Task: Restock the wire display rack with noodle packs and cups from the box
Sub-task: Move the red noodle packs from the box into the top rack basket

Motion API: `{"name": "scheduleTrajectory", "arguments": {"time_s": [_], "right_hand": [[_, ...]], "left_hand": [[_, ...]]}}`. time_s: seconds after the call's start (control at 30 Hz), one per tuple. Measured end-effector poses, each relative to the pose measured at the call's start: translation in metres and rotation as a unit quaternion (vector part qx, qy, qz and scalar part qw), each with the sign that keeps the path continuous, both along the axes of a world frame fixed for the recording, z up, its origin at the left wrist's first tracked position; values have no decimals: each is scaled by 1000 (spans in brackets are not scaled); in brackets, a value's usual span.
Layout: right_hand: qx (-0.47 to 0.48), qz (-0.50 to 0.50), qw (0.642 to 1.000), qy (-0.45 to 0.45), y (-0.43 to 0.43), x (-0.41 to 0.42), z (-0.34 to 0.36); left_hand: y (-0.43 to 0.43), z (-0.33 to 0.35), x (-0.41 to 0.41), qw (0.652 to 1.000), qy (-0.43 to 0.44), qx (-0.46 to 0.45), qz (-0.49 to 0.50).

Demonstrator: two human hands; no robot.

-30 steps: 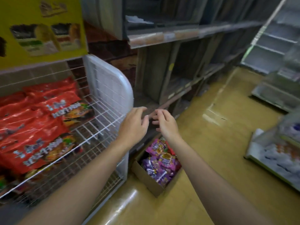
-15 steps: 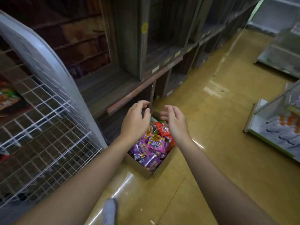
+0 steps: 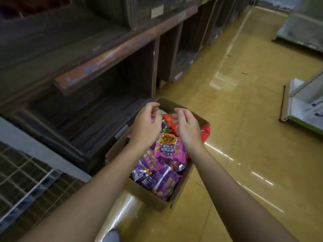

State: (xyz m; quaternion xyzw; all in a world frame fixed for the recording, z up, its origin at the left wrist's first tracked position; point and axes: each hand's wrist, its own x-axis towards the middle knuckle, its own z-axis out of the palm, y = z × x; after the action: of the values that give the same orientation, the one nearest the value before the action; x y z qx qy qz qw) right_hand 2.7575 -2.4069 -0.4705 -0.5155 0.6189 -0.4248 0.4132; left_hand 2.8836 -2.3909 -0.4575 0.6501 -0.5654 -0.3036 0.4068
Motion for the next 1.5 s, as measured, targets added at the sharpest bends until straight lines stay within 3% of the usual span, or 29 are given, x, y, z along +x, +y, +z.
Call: {"name": "scheduleTrajectory", "arguments": {"time_s": [0.2, 0.43, 0.5, 0.53, 0.6, 0.63, 0.7, 0.77, 0.9, 1.07, 1.17, 1.27, 1.37, 1.5], "right_hand": [[-27, 7, 999, 26, -32, -4, -111], [-3, -48, 998, 46, -70, -36, -175], [-38, -62, 983, 167, -69, -47, -185], [-74, -79, 956, 271, -67, -52, -189], [-118, -111, 864, 477, -63, -64, -198], [-99, -112, 832, 535, -62, -70, -201], [-9, -94, 821, 564, -60, -80, -210], [15, -63, 828, 556, -60, -88, -221], [-94, -8, 867, 489, -56, -89, -226], [-268, -4, 920, 286, -51, -73, -193], [-201, 30, 976, 71, -55, -74, -169], [-101, 49, 992, -54, -53, -78, -154], [-67, 38, 987, -142, -48, -89, -143], [-33, 49, 939, -338, -48, -95, -141]], "left_hand": [[-30, -99, 6, 1000, -7, -25, -2], [-38, -161, 3, 1000, 14, -4, -19], [-37, -170, 1, 999, 16, 6, -27], [-37, -173, 0, 999, 19, 11, -29], [-37, -177, -3, 999, 30, 21, -32], [-38, -178, -5, 999, 35, 23, -34], [-38, -181, -11, 998, 42, 24, -38], [-37, -183, -15, 998, 46, 24, -43], [-36, -188, -17, 998, 41, 25, -47], [-37, -190, -13, 998, 42, 26, -43], [-41, -189, -9, 997, 71, 14, -5], [-45, -189, 1, 995, 89, 40, 34], [-46, -194, 6, 989, 106, 94, 26], [-42, -189, 4, 986, 94, 140, -10]]}}
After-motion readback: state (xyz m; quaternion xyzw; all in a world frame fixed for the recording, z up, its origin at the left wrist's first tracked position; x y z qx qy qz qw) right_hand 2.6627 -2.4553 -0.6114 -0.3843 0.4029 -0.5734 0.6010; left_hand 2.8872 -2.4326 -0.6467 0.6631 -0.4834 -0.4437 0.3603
